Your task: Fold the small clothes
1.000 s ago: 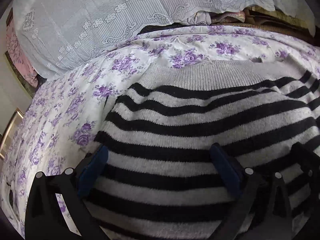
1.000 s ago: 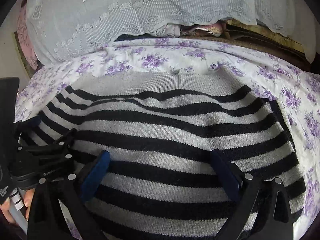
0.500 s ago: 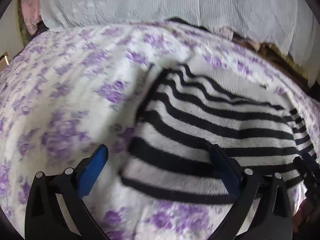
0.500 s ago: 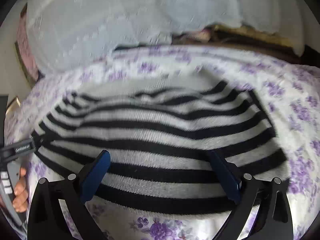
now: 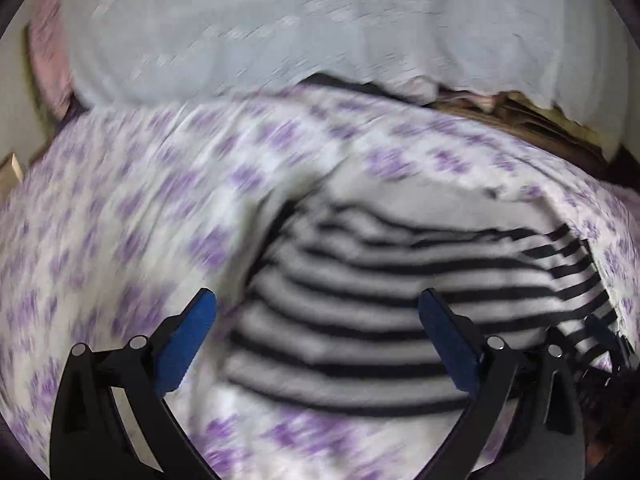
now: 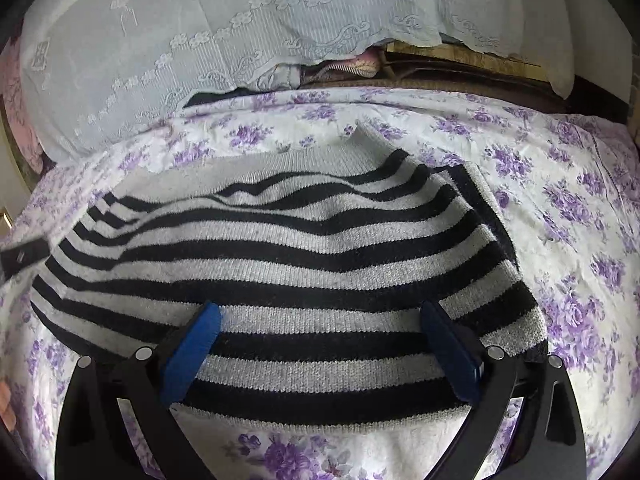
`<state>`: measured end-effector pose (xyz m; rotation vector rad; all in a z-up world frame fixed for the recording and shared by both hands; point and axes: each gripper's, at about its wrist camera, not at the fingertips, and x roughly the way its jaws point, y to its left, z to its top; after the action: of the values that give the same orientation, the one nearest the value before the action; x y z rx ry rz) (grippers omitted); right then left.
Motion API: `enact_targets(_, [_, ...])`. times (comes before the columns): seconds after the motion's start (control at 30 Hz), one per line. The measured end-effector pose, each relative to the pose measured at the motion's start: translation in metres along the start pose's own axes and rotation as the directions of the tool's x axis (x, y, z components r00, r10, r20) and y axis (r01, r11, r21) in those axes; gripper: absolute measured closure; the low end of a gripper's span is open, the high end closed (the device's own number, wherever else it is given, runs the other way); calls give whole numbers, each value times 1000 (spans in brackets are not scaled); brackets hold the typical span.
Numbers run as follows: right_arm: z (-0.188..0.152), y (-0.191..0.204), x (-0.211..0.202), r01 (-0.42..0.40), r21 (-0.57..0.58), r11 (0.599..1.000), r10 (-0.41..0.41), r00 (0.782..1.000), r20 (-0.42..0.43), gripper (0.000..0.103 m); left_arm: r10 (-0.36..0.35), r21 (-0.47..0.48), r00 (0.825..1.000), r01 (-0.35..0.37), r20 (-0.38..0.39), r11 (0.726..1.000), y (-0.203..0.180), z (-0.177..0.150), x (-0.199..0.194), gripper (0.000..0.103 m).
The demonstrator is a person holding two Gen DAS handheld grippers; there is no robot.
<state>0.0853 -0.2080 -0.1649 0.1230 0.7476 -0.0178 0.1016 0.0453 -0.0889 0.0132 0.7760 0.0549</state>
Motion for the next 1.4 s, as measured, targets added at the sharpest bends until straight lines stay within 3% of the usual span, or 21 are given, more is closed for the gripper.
enact_targets(0.1, [-2,-4,-12,12,37,999,-13,999,49,3,-25,73,1000,25,3,997,-46,16,14,5])
enact_targets(0.17, [-3,-10,-17,12,69,998,-17,997,73,3,-48,112,998,52,-44,992,-70,18,34,5])
enact_targets(0.27, [-2,-16,-11,0,94,996,-5,999,50,3,9,155,989,15,-151,988,-94,2,91,4])
enact_targets(0.3, [-1,-14,-9,5,86,996,-9,999,40,3,-37,103,995,47,-97,994,-89,-4,93,4])
enact_targets(0.4, [-2,-11,-5,10,68,998,-11,1000,25,3,-45,100,991,58,-122,993,-83,-3,86,4])
enact_targets(0.57, [-2,-10,-4,8,67,998,-9,1000,20,3,-39,68,999,41,-30,997,-59,-2,56,4])
enact_targets(0.6, [-2,-9,-4,9,65,998,-10,1000,18,3,-19,69,999,22,-44,997,-57,-2,59,4])
enact_targets(0.63, [-2,-8,-3,11,59,998,-12,1000,11,3,10,81,994,-1,-105,997,-56,-5,76,4])
enact_targets(0.67, [-2,-7,-2,12,54,998,-13,1000,6,3,-19,79,990,30,-138,996,-54,-10,89,4])
enact_targets(0.83, [-1,-7,-1,6,50,999,-6,1000,-1,3,-54,43,994,58,-91,997,-45,-15,61,5])
enact_targets(0.93, [-1,-7,-1,6,50,999,-6,1000,-1,3,-94,78,995,98,-44,992,-42,-31,37,5])
enact_targets(1.03, [-1,-7,0,6,47,999,-6,1000,-4,3,-55,122,995,65,-84,990,-43,-55,44,4])
enact_targets(1.13, [-1,-6,1,6,40,999,-6,1000,-8,3,-23,135,997,33,-72,990,-47,-52,38,4])
enact_targets(1.23, [0,-7,1,-4,46,999,4,1000,-6,3,-44,134,998,48,-39,990,-41,-53,21,4])
enact_targets(1.33, [0,-6,2,-3,43,999,4,1000,-8,3,-17,74,999,15,30,997,-15,-52,1,4])
enact_targets(1.4, [0,-8,2,-3,43,999,3,1000,-8,3,1,12,1000,-1,5,1000,12,-52,6,4])
